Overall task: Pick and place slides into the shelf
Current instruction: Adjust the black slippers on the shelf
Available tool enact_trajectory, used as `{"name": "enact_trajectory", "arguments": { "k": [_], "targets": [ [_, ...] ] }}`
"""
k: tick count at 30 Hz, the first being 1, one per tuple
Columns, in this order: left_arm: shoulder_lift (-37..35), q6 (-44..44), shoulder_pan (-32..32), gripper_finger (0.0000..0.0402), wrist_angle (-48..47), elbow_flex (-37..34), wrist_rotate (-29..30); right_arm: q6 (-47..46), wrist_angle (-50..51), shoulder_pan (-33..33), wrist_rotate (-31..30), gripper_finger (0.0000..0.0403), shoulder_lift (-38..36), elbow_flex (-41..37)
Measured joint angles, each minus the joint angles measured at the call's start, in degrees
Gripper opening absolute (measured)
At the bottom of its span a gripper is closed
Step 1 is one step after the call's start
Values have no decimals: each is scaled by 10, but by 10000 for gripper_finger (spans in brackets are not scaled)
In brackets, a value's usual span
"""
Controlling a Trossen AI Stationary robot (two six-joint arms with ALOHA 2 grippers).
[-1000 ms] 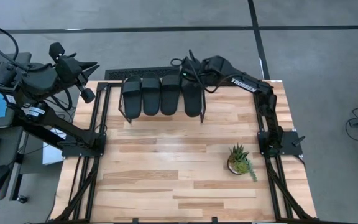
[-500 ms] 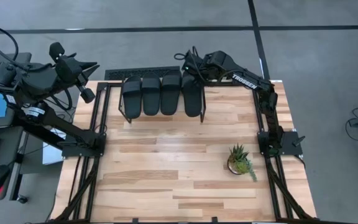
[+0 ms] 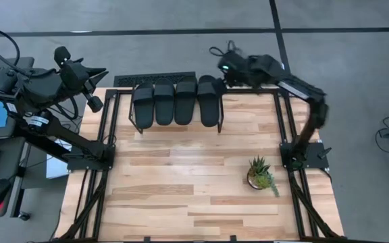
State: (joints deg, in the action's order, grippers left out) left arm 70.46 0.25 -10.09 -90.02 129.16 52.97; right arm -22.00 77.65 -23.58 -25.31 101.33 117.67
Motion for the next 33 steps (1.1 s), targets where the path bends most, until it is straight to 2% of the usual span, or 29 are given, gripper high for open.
{"name": "enact_trajectory", "arguments": {
  "k": [6,9,12,17,24,33],
  "targets": [
    [0,0,0,29,0,0,0,-6,-279,15,82,0,-174,-263],
    [0,0,0,29,0,0,0,-45,-334,7,100,0,-206,-366],
    [0,0,0,29,0,0,0,-69,-394,-4,133,0,-214,-430],
    [0,-8,0,29,0,0,0,-69,-455,-8,148,0,-206,-446],
    [0,-16,0,29,0,0,-2,-66,-407,-22,148,0,-182,-448],
    [0,-19,0,29,0,0,-2,-62,-415,-17,149,0,-157,-447]
  ]
}}
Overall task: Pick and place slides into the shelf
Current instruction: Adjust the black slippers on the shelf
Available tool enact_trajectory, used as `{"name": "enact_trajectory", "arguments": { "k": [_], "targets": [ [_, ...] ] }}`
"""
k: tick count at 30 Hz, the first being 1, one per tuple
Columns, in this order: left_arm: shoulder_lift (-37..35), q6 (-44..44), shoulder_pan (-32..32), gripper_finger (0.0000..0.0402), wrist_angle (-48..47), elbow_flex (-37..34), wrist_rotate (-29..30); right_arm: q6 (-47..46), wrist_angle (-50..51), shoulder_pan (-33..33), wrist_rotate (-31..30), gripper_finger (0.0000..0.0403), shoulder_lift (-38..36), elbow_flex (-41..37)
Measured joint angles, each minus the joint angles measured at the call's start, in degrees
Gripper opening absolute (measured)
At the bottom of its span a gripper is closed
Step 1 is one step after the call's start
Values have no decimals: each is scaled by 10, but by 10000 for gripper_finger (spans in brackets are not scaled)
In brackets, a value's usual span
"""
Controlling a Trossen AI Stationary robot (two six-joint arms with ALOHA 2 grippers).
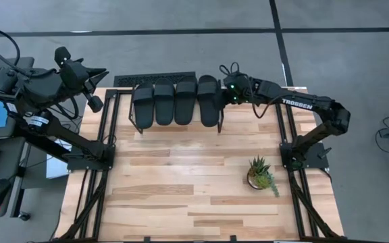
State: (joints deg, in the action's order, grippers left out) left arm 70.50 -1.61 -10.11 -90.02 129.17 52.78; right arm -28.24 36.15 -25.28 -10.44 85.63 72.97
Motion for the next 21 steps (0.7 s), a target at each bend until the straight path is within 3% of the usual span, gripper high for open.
{"name": "enact_trajectory", "arguments": {
  "k": [21],
  "targets": [
    [0,0,0,29,0,0,0,2,-12,6,11,0,0,0]
  ]
}}
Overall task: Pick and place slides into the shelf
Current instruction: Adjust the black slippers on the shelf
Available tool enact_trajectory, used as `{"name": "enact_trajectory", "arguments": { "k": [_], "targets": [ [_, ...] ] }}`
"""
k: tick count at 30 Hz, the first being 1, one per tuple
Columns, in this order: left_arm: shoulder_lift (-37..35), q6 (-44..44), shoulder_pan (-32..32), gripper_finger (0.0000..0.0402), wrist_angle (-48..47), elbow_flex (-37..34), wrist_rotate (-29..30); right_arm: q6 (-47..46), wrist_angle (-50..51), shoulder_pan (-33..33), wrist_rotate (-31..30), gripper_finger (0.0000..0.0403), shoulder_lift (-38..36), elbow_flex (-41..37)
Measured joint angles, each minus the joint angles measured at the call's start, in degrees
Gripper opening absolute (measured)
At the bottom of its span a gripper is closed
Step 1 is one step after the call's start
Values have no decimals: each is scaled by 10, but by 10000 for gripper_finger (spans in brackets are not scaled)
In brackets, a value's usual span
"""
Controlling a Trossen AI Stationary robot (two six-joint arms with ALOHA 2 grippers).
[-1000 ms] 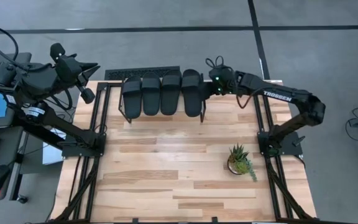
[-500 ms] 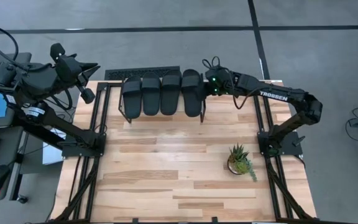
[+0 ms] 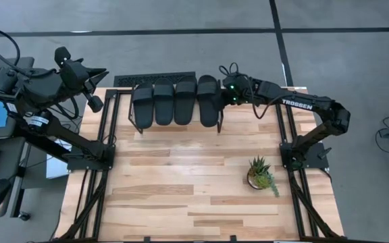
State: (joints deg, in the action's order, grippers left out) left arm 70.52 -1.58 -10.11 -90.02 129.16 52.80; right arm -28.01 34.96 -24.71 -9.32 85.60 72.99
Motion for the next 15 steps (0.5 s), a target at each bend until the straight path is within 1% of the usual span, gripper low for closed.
{"name": "enact_trajectory", "arguments": {
  "k": [10,15],
  "targets": [
    [0,-5,0,29,0,0,0,0,20,-1,-12,0,0,0],
    [3,-5,0,29,0,0,0,-5,-9,5,17,0,0,0]
  ]
}}
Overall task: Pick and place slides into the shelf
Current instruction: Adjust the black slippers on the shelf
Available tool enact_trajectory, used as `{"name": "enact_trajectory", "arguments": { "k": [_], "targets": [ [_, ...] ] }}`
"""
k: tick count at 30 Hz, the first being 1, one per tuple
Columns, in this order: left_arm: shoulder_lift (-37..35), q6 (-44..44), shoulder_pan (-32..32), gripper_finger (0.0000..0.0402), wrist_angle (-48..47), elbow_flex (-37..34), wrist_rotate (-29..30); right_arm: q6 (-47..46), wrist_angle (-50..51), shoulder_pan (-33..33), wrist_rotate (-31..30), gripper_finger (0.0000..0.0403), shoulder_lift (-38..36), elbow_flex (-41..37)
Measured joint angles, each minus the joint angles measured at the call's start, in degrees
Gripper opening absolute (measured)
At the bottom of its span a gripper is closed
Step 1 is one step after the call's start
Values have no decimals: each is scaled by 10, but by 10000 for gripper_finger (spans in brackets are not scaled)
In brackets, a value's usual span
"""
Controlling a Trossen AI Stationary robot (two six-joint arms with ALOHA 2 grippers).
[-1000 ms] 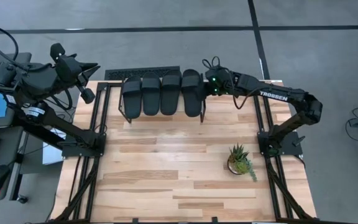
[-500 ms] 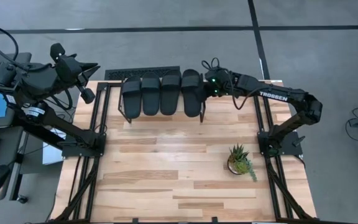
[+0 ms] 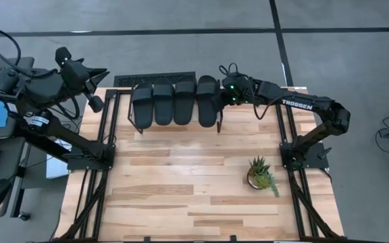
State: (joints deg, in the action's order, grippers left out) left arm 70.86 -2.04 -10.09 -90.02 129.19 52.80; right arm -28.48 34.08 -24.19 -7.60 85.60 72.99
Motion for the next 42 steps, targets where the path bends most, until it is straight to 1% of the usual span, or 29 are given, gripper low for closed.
{"name": "enact_trajectory", "arguments": {
  "k": [8,12,15,26,28,32,35,38,42],
  "targets": [
    [6,6,0,29,0,0,0,0,-9,10,1,0,0,0],
    [10,7,0,29,0,0,0,-5,25,9,-30,0,0,0],
    [11,7,0,29,0,0,-1,-6,32,5,-45,0,0,0],
    [15,7,0,29,0,0,-1,-2,29,-19,-45,0,0,0],
    [15,7,0,29,0,0,-1,-1,10,-14,-44,0,13,1],
    [15,7,0,29,0,0,-1,0,-11,-9,-20,0,55,5],
    [15,7,0,29,0,0,-3,1,-18,-2,-22,0,84,17],
    [15,3,0,29,0,0,-3,2,-18,3,-27,0,95,29],
    [15,0,0,29,0,0,-5,12,-20,1,-17,0,83,41]
  ]
}}
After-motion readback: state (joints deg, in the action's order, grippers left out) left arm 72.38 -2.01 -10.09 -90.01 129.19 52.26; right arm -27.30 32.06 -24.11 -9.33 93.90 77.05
